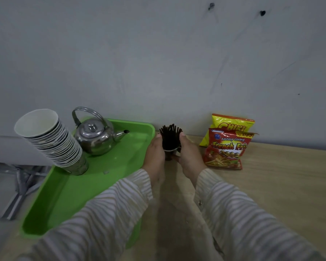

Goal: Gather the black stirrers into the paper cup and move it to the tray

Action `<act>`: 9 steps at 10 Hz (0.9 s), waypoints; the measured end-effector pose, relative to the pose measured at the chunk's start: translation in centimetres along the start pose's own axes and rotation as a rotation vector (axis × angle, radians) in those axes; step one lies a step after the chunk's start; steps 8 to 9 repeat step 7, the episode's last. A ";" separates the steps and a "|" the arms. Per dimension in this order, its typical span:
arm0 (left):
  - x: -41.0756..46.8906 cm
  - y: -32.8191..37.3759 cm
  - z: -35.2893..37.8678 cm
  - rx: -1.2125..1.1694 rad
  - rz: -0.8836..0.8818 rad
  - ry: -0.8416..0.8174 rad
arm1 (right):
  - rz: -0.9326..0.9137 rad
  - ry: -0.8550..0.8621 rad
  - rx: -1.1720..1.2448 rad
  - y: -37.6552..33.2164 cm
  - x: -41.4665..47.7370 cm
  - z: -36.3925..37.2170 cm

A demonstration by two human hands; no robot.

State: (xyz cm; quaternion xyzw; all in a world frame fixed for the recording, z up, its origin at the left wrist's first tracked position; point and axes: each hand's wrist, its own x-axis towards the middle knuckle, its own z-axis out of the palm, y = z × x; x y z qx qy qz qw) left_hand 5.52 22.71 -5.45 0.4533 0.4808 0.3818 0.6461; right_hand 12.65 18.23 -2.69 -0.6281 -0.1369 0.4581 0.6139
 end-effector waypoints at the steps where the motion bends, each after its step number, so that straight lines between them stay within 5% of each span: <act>1: 0.7 0.1 0.3 0.012 0.014 -0.001 | 0.024 -0.035 0.025 -0.3 0.9 0.0; 4: -0.3 0.4 -0.6 0.143 0.097 -0.010 | -0.109 0.001 -0.118 -0.1 0.0 -0.8; 6: -3.3 0.4 -1.9 0.431 0.172 -0.049 | -0.145 0.037 -0.197 0.2 -3.1 -2.3; 9: -6.4 0.7 -2.0 0.353 0.138 -0.024 | -0.190 0.058 -0.317 0.5 -4.9 -3.5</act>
